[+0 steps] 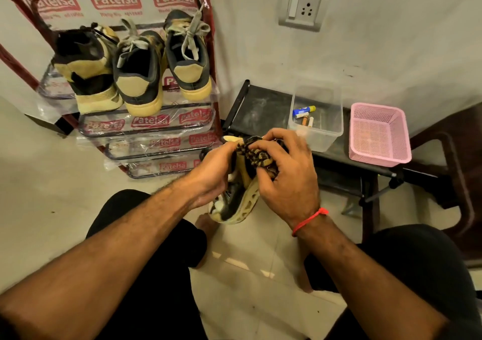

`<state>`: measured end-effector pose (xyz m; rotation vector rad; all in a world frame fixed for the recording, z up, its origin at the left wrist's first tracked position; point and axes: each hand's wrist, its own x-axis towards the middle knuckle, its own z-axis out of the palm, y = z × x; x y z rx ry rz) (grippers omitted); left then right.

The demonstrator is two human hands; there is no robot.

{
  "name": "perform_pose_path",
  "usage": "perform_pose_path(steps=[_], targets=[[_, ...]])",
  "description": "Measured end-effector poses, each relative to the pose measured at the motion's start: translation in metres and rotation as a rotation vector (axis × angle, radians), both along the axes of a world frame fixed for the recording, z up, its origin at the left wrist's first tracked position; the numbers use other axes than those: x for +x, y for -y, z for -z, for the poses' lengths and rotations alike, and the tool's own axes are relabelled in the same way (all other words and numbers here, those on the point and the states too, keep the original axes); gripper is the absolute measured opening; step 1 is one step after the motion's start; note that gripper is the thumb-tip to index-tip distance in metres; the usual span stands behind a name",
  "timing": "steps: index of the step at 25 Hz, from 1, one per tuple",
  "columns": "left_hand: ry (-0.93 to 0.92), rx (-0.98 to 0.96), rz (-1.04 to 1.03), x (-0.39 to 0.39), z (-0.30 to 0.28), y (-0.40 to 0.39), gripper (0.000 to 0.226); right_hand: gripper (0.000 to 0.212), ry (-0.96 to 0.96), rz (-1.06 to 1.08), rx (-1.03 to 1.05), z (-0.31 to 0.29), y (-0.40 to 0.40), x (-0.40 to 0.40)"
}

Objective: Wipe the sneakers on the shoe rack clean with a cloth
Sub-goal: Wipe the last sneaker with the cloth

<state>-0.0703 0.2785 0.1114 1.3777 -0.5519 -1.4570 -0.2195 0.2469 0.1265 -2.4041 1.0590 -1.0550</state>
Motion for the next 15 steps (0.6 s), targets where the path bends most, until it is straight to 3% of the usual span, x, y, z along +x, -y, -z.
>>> perform_pose_path(steps=[3,9,15], targets=[[-0.092,-0.022,0.031,0.004,-0.004,-0.004,0.036,0.038,0.022,0.033,0.017,0.006,0.02,-0.006],[-0.085,0.093,-0.042,0.003,-0.004,0.001,0.061,0.036,0.086,0.017,0.095,0.011,0.036,-0.016],[-0.181,0.103,0.011,0.0,-0.004,-0.003,0.054,0.042,0.089,-0.051,0.186,0.017,0.033,-0.005]])
